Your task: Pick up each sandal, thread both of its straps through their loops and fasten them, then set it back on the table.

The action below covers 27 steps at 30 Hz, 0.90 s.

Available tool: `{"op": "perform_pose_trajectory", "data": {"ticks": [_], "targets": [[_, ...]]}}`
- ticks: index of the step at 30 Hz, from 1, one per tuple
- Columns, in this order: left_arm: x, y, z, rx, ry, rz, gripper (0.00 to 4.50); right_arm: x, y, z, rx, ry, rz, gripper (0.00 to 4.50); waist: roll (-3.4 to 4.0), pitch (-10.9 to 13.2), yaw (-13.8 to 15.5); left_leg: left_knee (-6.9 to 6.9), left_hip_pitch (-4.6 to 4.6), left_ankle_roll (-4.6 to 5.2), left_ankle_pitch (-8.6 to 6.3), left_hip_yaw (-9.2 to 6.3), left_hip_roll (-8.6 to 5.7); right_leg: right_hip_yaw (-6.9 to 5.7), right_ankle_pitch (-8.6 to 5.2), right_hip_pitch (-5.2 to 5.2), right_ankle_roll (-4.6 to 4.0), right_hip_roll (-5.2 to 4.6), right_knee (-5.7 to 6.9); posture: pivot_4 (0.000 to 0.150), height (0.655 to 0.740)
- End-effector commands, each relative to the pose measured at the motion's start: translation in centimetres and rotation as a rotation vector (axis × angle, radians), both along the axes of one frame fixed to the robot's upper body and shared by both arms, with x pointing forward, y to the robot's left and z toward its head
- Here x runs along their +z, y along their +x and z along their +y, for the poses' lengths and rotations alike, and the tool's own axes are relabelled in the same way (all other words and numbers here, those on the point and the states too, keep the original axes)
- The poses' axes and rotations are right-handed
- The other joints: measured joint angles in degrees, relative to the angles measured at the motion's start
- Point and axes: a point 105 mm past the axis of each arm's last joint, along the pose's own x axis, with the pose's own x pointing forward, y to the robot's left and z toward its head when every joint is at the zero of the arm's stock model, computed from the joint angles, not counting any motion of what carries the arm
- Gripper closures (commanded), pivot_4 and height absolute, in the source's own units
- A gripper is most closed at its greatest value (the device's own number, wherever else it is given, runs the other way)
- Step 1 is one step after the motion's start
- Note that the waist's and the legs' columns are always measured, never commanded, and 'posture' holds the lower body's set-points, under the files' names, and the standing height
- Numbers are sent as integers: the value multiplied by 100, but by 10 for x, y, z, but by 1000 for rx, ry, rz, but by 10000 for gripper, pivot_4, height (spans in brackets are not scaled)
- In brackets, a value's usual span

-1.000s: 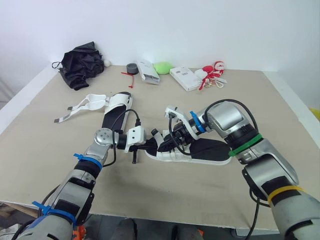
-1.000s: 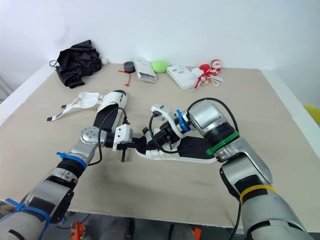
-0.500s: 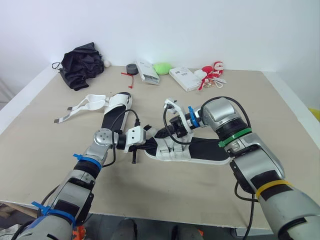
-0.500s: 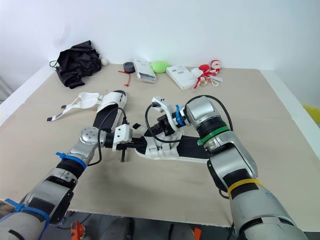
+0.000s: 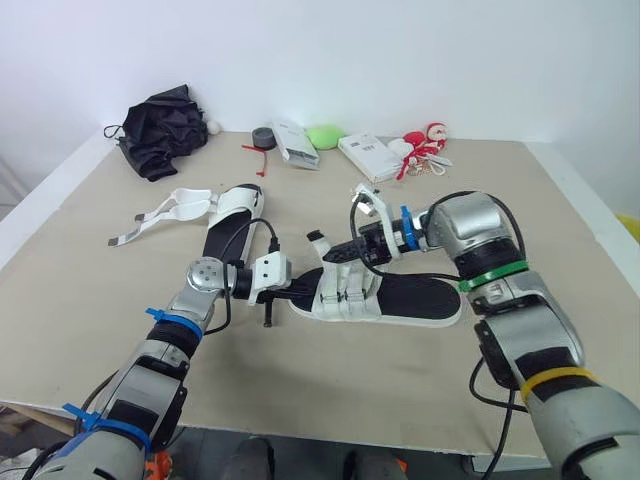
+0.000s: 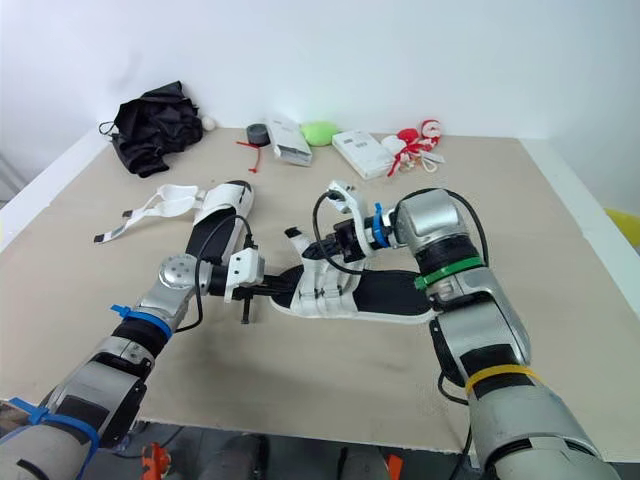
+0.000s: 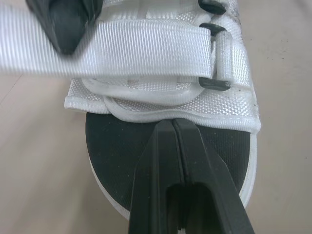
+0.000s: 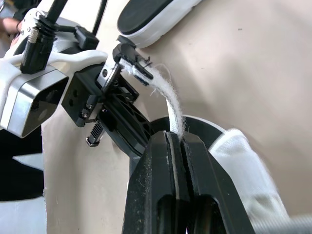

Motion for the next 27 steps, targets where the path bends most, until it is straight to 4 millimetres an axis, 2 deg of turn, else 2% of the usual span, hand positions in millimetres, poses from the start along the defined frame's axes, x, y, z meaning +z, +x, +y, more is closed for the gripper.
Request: {"op": "perform_pose_trajectory", "data": {"ticks": [1,12,15,17,18,19,20,25,27], "targets": [[-88,-46,18,-55,254,305,45000,34,4,-12,-72,35,-136,43164,0,0,0,1,0,0,0,0,0,0,0,0,0,0,0,1500,7400],[-87,-45,15,-65,259,300,45000,-19,9,-24,-240,-136,-117,43164,-1,0,4,6,-2,0,0,-2,-1,-3,0,-3,0,-2,0,1500,7400],[-87,-45,17,-64,263,300,45000,-33,11,-31,-259,-249,-150,35831,-2,-3,3,9,-1,0,0,-1,-1,-2,0,-4,0,-2,-1,1500,7400],[-88,-45,17,-63,263,299,45000,-36,14,-36,-265,-309,-189,28357,-4,-7,3,9,4,0,0,-3,-1,-3,0,-7,0,-2,-1,1500,7400],[-88,-45,17,-63,262,299,45000,-37,17,-40,-278,-353,-222,26347,-12,-19,2,9,7,0,0,-4,-1,-4,-1,-6,-1,-2,-1,1500,7400],[-88,-45,17,-63,262,299,45000,-37,20,-44,-284,-392,-254,20523,-14,-21,3,9,8,0,0,-4,0,-5,-2,-7,-1,-2,-1,1500,7400],[-88,-45,17,-63,262,299,45000,-36,23,-46,-292,-414,-277,18957,-26,-25,19,9,8,0,0,-4,0,-5,-2,-6,-1,-2,-1,1500,7400],[-88,-46,16,-66,260,301,45000,-30,32,-50,-317,-462,-347,196,-19,-33,17,11,3,0,-2,-8,-7,0,-9,-2,1,-3,-6,1500,7400],[-88,-46,16,-67,260,302,45000,-27,34,-50,-316,-469,-368,196,-18,-34,16,11,5,0,-2,-9,-6,-1,-9,-1,0,-2,-6,1500,7400]]}}
